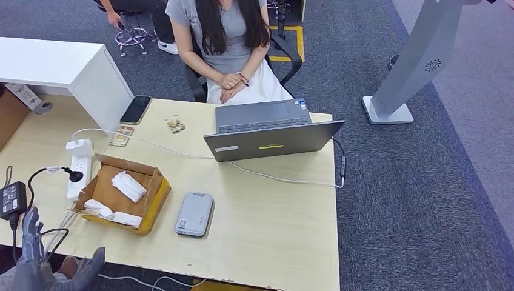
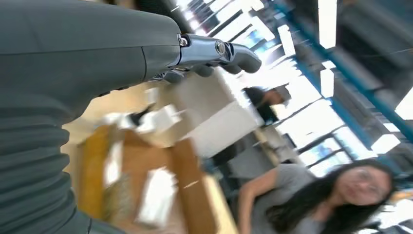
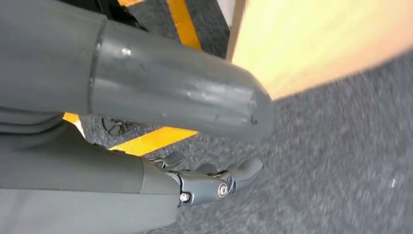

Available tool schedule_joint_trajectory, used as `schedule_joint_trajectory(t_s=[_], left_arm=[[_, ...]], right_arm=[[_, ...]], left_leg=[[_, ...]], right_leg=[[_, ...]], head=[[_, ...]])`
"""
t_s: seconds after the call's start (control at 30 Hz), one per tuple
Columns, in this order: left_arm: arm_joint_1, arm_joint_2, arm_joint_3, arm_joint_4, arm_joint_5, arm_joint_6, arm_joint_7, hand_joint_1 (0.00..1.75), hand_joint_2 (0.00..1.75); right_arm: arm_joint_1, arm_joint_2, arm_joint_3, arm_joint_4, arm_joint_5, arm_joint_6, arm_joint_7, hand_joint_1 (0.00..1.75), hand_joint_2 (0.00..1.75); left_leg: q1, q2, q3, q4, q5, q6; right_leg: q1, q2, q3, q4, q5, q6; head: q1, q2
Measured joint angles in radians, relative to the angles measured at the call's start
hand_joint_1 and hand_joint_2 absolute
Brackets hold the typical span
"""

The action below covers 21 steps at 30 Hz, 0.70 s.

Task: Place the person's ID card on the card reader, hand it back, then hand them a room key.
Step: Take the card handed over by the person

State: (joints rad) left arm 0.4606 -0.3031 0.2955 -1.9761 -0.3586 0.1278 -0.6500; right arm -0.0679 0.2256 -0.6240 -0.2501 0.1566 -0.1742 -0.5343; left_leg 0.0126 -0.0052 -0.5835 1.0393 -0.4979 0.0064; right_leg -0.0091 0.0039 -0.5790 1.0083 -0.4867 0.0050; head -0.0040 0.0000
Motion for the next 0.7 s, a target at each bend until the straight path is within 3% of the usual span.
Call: schedule_joint_trajectory(t_s=[0.13,0.23,0.3,0.4,0.57,0.7], left_arm=[[-0.026,0.035,-0.108,-0.042,-0.073,0.094,0.0,0.0,1.75],[-0.063,0.084,-0.169,-0.038,-0.289,0.245,0.019,0.0,1.75],[-0.152,0.129,-0.209,0.002,-0.546,0.344,0.104,0.0,1.75],[-0.337,0.207,-0.257,0.114,-0.84,0.395,0.303,0.0,1.75],[-0.545,0.303,-0.306,0.277,-0.983,0.397,0.429,0.0,1.75],[-0.757,0.358,-0.359,0.464,-1.108,0.371,0.546,0.0,1.75]], right_arm=[[-0.015,0.009,0.005,0.001,0.015,-0.001,0.008,0.0,0.0],[-0.022,0.013,0.019,0.002,0.053,0.005,0.028,0.0,0.0],[-0.034,0.021,0.037,0.003,0.09,0.006,0.052,0.0,0.0],[-0.057,0.036,0.064,0.005,0.13,0.004,0.08,0.0,0.0],[-0.063,0.042,0.082,0.008,0.154,0.002,0.1,0.0,0.0],[-0.064,0.042,0.094,0.009,0.18,0.004,0.122,0.0,0.0]], left_leg=[[0.0,0.001,0.002,0.0,0.0,0.0],[0.0,-0.001,0.001,0.0,0.001,0.0],[0.0,-0.005,0.001,0.0,0.002,-0.001],[0.0,-0.006,0.0,0.0,0.006,-0.004],[0.001,-0.002,0.001,0.0,0.008,-0.006],[0.002,-0.001,0.0,0.0,0.01,-0.007]], right_leg=[[0.0,0.001,0.001,0.0,0.0,0.0],[0.0,-0.001,0.0,0.0,0.0,0.0],[0.0,-0.004,0.0,0.0,0.0,0.0],[0.0,-0.006,0.0,0.002,0.003,-0.004],[0.0,-0.002,-0.003,0.003,0.006,-0.007],[0.001,-0.001,-0.004,0.004,0.008,-0.009]], head=[[0.0,0.0],[0.0,0.0],[0.0,0.0],[0.0,0.0],[0.0,0.0],[0.0,0.0]])
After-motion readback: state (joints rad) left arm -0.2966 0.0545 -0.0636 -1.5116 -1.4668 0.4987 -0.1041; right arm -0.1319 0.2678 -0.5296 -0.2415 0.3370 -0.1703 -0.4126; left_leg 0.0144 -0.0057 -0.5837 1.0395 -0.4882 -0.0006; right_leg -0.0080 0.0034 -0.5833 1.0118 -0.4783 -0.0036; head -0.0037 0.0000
